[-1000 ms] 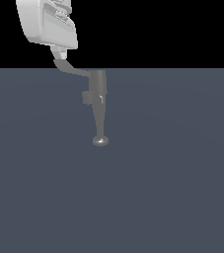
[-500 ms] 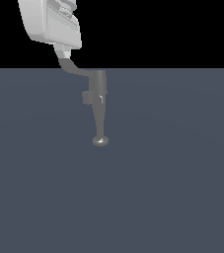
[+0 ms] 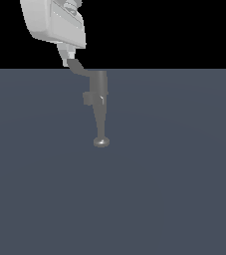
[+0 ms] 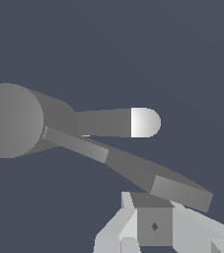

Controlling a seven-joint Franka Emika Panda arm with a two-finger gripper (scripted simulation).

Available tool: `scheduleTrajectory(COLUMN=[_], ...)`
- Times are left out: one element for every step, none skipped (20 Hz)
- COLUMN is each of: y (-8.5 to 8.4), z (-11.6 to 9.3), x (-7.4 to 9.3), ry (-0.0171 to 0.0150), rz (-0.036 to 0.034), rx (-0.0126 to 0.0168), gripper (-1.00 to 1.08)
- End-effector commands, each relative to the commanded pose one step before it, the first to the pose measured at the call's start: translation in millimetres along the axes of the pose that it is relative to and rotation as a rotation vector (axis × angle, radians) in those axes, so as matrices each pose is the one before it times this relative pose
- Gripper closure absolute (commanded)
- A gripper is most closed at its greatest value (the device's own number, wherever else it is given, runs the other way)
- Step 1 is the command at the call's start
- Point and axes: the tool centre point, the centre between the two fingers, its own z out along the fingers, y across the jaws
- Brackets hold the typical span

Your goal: Turn on the faucet by rotating a designated handle.

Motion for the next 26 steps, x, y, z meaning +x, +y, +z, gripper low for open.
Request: scheduleTrajectory(y=[6.57, 2.07, 0.0, -2.72, 0.04, 0.03, 0.03, 0.03, -0.03, 0.03, 0.02, 0.02, -0.05, 0.01, 0.0, -0.07, 0.1, -0.19, 0.0, 2.3, -2.47, -2.44, -2.41, -2.38, -2.36, -2.32], z=[1.83, 0.15, 0.0, -1.72, 0.12, 0.11, 0.11, 0.11, 0.19, 0.1, 0.1, 0.1, 0.18, 0.09, 0.09, 0.16, -0.11, 0.25, 0.0, -1.69, 0.06, 0.06, 0.06, 0.06, 0.06, 0.05], x=[8.69, 1.97, 0.0, -5.04, 6.13, 6.18, 6.23, 6.28, 6.37, 6.37, 6.42, 6.47, 6.55, 6.55, 6.6, 6.68, 6.58, 6.81, 0.0, -23.42, 3.16, 3.12, 3.09, 3.06, 3.02, 2.94], ry=[0.00256, 0.00014, 0.0, -0.00228, 0.00012, 0.00013, 0.00013, 0.00013, 0.00019, 0.00014, 0.00014, 0.00014, 0.00021, 0.00015, 0.00016, 0.00023, 0.0, 0.00036, 0.0, -0.00265, 0.00013, 0.00012, 0.00012, 0.00012, 0.00012, 0.00011], rz=[0.00506, -0.00016, 0.0, -0.00465, 0.00027, 0.00027, 0.00027, 0.00028, 0.00039, 0.00028, 0.00028, 0.00028, 0.00041, 0.00029, 0.00029, 0.00042, 0.0, 0.00061, 0.0, -0.03254, 0.00118, 0.00118, 0.00118, 0.00118, 0.00118, 0.00108], rx=[-0.00656, -0.00044, 0.0, 0.00548, -0.00039, -0.00039, -0.00038, -0.00038, -0.00054, -0.00038, -0.00037, -0.00037, -0.00052, -0.00036, -0.00036, -0.0005, 0.0, -0.00067, 0.0, 0.00521, -0.00016, -0.00016, -0.00017, -0.00017, -0.00017, -0.00015], gripper=[1.08, 1.08, 1.08, 1.08, 1.08, 1.08, 1.08, 1.08, 1.08, 1.08, 1.08, 1.08, 1.08, 1.08, 1.08, 1.08, 1.08, 1.08, 1.08, 1.08, 1.08, 1.08, 1.08, 1.08, 1.08, 1.08])
